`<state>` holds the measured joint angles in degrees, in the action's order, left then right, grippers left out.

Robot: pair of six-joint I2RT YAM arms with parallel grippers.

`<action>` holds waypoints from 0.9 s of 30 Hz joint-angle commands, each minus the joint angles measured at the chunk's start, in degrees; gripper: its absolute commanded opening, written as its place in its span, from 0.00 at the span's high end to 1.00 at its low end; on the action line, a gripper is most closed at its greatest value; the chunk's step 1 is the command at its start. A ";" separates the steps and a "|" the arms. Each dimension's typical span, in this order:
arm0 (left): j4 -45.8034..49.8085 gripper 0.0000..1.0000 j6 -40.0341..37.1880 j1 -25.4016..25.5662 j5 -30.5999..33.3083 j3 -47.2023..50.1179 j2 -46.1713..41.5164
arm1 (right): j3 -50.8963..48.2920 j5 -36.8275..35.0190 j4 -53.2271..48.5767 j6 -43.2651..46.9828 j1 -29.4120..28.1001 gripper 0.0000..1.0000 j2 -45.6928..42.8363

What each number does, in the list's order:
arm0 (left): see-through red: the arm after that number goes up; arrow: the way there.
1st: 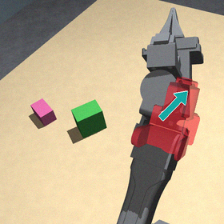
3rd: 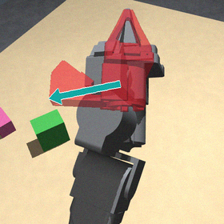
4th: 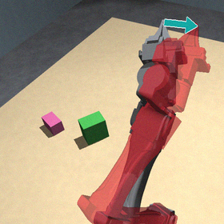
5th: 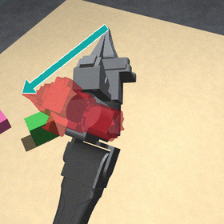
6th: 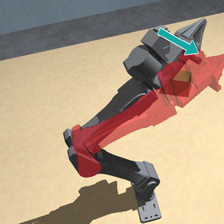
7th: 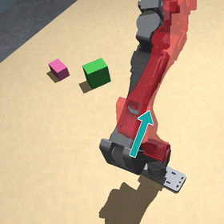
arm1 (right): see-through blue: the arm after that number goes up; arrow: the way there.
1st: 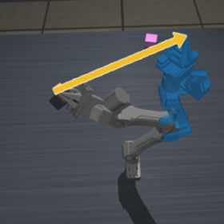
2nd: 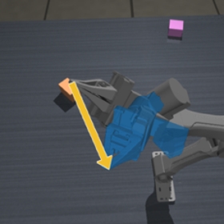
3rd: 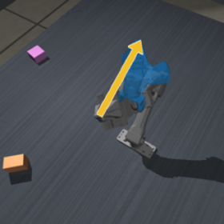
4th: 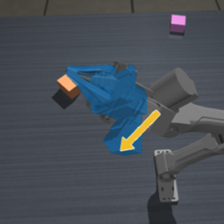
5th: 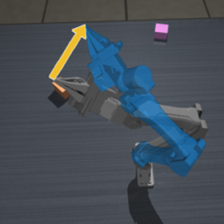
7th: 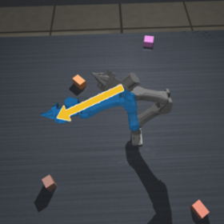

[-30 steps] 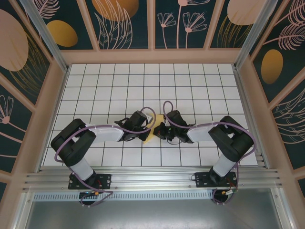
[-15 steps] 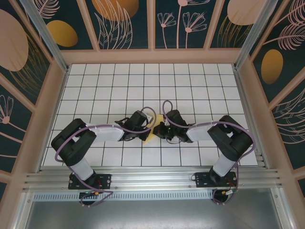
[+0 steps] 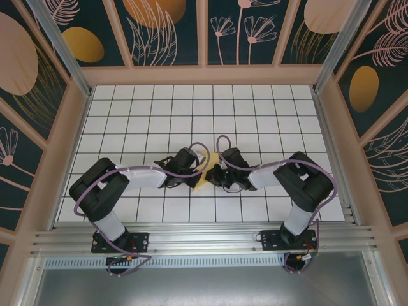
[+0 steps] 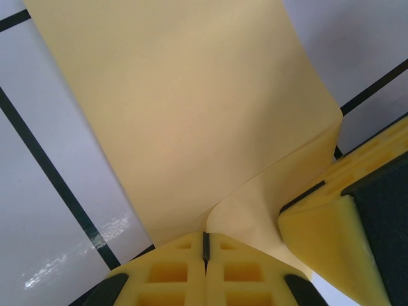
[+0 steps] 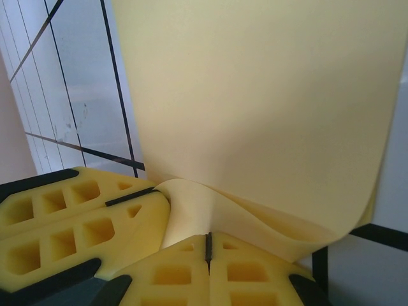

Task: Fold a paper plane with a square sheet of paper (pick it up from the middle)
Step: Third fold the triangle at the center of the table.

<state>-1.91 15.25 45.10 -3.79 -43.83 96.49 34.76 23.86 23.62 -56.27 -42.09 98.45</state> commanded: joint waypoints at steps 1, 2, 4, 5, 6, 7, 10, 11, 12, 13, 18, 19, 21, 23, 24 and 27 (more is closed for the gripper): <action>2.69 0.96 -0.99 -0.29 1.39 -0.43 0.79 | -0.67 -1.88 -1.17 0.63 0.07 0.96 -0.31; 2.70 0.98 -0.92 -0.32 1.50 -0.47 0.53 | -0.50 -1.97 -1.49 0.64 0.15 0.95 -1.13; 2.53 0.99 -0.85 -0.28 1.64 -0.17 -0.27 | -0.16 -2.21 -1.81 0.72 0.34 0.94 -2.98; 2.28 0.99 -0.85 -0.28 1.67 0.05 -0.99 | 0.16 -2.23 -2.18 0.94 0.49 0.93 -3.97; 2.20 0.98 -0.83 -0.30 1.61 0.21 -1.40 | 0.70 -2.40 -3.07 1.34 0.73 0.93 -4.78; 2.27 0.98 -0.98 -0.28 1.70 0.21 -1.65 | 1.65 -3.10 -4.70 2.10 1.00 0.93 -5.39; 2.35 0.98 -1.25 -0.29 1.17 0.15 -1.32 | 5.46 -5.13 -10.11 5.03 2.32 0.93 -4.57; 2.35 0.98 -1.18 -0.33 0.97 0.14 -1.07 | 6.93 -5.31 -11.70 6.21 2.81 0.93 -3.58; 2.36 0.98 -1.18 -0.34 0.83 0.09 -0.89 | 8.35 -5.88 -13.37 7.08 3.03 0.93 -2.57; 2.37 0.98 -1.18 -0.32 0.68 0.06 -0.79 | 10.02 -6.76 -15.45 8.11 3.20 0.93 -1.31; 2.28 0.98 -1.09 -0.30 0.56 -0.21 -1.07 | 17.48 -10.33 -23.17 12.31 3.68 0.93 4.05; 2.35 0.98 -1.08 -0.35 0.70 -0.27 -1.13 | 18.75 -10.49 -23.94 12.99 3.68 0.93 5.27; 2.59 0.97 -1.23 -0.36 0.77 -0.58 -1.21 | 20.50 -10.56 -25.50 14.13 3.68 0.94 7.35; 2.90 0.97 -1.45 -0.31 0.89 -0.90 -1.45 | 22.06 -11.37 -27.64 14.99 3.59 0.94 9.03; 2.98 0.97 -1.60 -0.35 1.02 -0.98 -1.60 | 22.30 -11.86 -28.27 15.34 3.50 0.94 9.39; 3.15 0.97 -1.92 -0.31 1.75 -1.34 -2.34 | 21.94 -12.68 -29.16 15.75 3.41 0.94 9.67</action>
<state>-0.75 14.81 45.10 -3.11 -43.86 95.79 56.36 13.89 0.30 -43.03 -38.57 106.69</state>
